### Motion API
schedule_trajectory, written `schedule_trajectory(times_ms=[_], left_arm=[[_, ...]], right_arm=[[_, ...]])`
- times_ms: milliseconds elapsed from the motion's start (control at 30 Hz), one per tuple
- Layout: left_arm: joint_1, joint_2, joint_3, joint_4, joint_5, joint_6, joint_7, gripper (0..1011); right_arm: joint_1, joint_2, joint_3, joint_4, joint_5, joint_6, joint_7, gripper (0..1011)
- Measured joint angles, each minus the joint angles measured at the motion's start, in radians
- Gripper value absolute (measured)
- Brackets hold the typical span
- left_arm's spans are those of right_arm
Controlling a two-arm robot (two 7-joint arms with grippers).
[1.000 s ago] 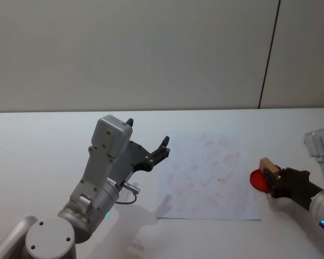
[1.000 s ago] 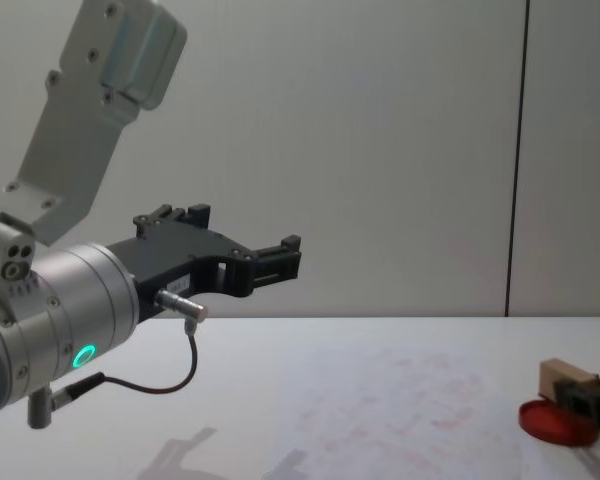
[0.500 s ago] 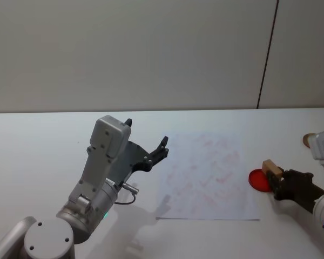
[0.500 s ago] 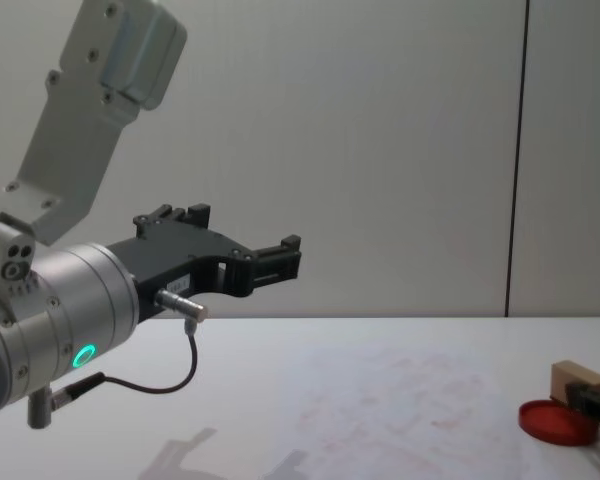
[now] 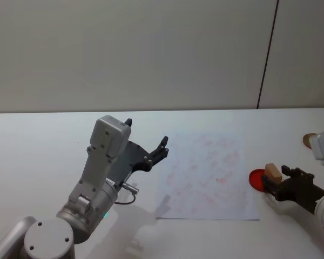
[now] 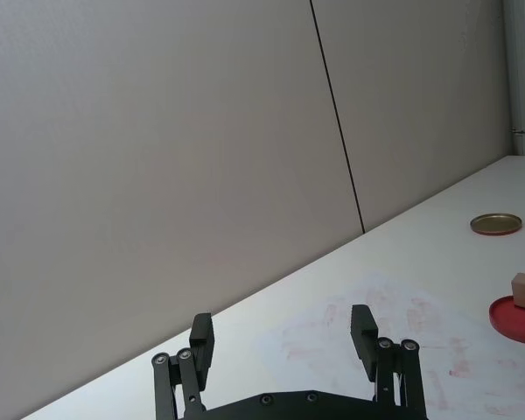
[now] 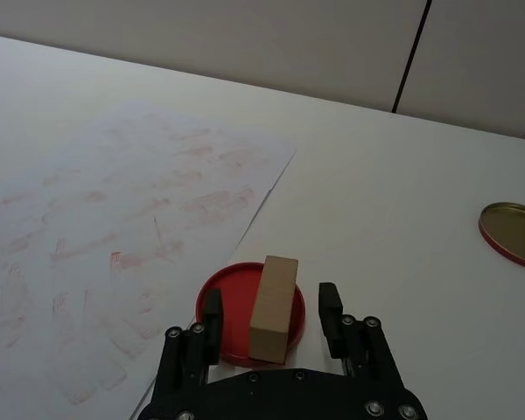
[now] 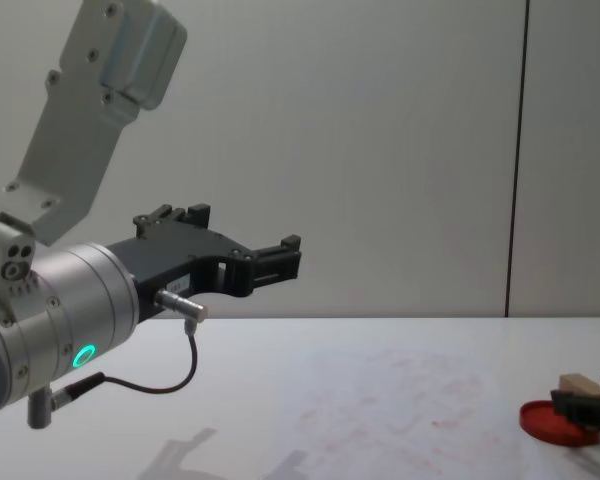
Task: Use the one hand to pick up the stamp and affix it onto the A4 paper.
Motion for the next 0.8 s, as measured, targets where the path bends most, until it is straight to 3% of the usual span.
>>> schedule_trajectory(times_ms=[67,167,433,800], left_arm=[[0.000,0.000,0.000,0.000,0.000,0.000,0.000,993],[0.000,0.000,0.000,0.000,0.000,0.000,0.000,993],[0.000,0.000,0.000,0.000,0.000,0.000,0.000,993],[0.000,0.000,0.000,0.000,0.000,0.000,0.000,993]], right_arm=[[-0.001,0.000,0.000,-0.002,0.001,0.000,0.001,652],[-0.003,0.002,0.002,-0.008,0.006,-0.002,0.002,790],[-0.009,0.005,0.007,-0.035,0.017,-0.033,-0.004,994],[-0.024,0.012,0.015,-0.110,0.024,-0.075,-0.036,1001]])
